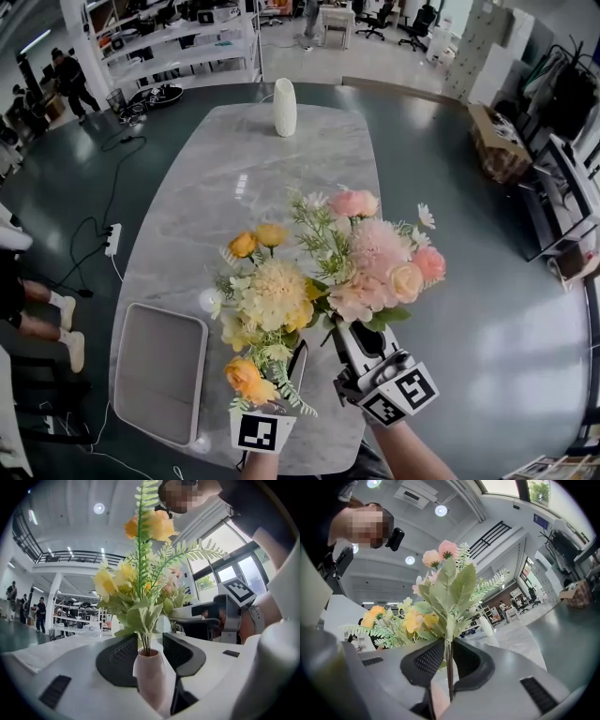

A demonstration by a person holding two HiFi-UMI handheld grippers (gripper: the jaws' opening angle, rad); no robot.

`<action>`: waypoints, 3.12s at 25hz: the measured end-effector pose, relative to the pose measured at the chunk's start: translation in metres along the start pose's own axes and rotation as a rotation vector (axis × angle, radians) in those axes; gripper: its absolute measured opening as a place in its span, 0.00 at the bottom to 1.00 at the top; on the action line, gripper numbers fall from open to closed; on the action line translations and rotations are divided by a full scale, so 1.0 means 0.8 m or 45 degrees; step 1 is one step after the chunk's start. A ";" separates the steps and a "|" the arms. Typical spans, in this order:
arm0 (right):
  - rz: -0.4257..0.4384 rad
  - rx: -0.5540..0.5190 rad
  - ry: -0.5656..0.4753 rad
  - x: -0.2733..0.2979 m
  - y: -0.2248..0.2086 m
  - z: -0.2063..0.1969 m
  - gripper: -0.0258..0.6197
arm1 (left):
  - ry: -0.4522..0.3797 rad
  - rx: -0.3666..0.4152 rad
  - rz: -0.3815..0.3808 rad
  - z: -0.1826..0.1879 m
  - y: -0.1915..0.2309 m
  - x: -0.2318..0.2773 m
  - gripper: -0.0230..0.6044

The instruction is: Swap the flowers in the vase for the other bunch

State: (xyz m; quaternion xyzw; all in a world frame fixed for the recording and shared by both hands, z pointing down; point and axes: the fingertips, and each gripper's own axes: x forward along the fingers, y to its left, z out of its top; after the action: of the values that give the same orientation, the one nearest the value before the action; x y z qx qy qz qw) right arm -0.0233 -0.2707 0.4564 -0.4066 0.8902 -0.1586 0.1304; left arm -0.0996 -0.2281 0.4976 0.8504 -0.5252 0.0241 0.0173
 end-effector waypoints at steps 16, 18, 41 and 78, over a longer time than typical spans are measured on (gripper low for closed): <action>-0.039 0.009 0.000 -0.002 0.002 0.000 0.15 | 0.018 -0.046 -0.010 -0.004 0.003 -0.011 0.29; -0.044 0.009 0.001 -0.003 0.003 -0.002 0.15 | 0.021 -0.051 -0.009 -0.005 0.005 -0.012 0.29; -0.099 0.004 -0.002 -0.034 0.004 -0.012 0.15 | 0.037 -0.116 -0.078 -0.019 -0.023 -0.025 0.28; -0.156 -0.026 -0.140 -0.120 0.073 0.028 0.15 | -0.046 -0.144 -0.207 0.041 -0.077 -0.070 0.06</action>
State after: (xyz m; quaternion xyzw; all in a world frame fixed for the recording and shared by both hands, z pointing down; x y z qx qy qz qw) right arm 0.0060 -0.1653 0.4232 -0.4698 0.8567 -0.1348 0.1650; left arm -0.0689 -0.1524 0.4613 0.8882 -0.4552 -0.0226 0.0575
